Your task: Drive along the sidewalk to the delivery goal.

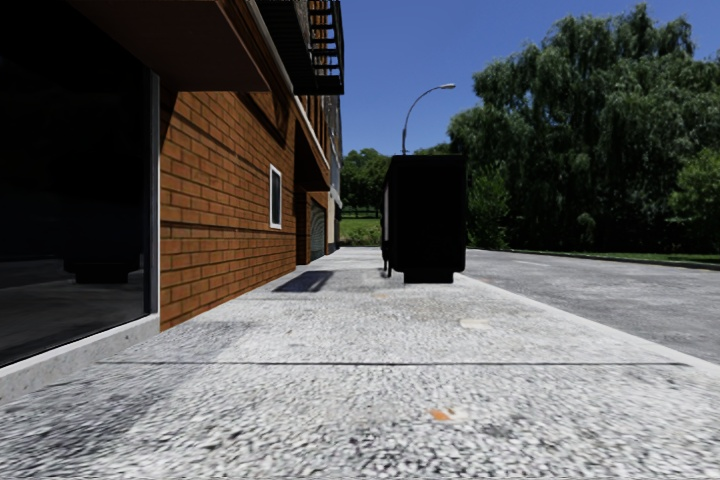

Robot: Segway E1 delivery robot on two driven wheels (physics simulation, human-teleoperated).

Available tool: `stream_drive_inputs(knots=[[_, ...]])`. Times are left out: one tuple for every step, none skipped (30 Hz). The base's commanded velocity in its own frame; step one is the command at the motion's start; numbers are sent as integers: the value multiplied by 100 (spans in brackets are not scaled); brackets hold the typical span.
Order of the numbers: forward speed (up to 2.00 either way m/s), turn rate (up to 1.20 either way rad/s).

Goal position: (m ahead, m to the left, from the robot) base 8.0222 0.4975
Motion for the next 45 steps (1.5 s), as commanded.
stream_drive_inputs(knots=[[164, 0], [164, 0], [170, 0], [174, 0], [174, 0], [177, 0], [177, 0], [178, 0], [178, 0], [178, 0], [178, 0], [178, 0], [178, 0], [178, 0], [178, 0], [178, 0], [178, 5], [178, 18], [178, 25], [178, 25], [178, 27], [178, 27], [178, 27], [178, 27], [178, 16], [180, 0], [180, 0], [182, 0], [184, 0], [184, 0], [185, 0], [185, 0], [185, 0], [185, 0], [185, 0], [185, 0], [185, 0], [185, 0], [185, 0], [185, 0], [185, 0], [185, 0], [185, 0], [185, 0], [185, 0]])
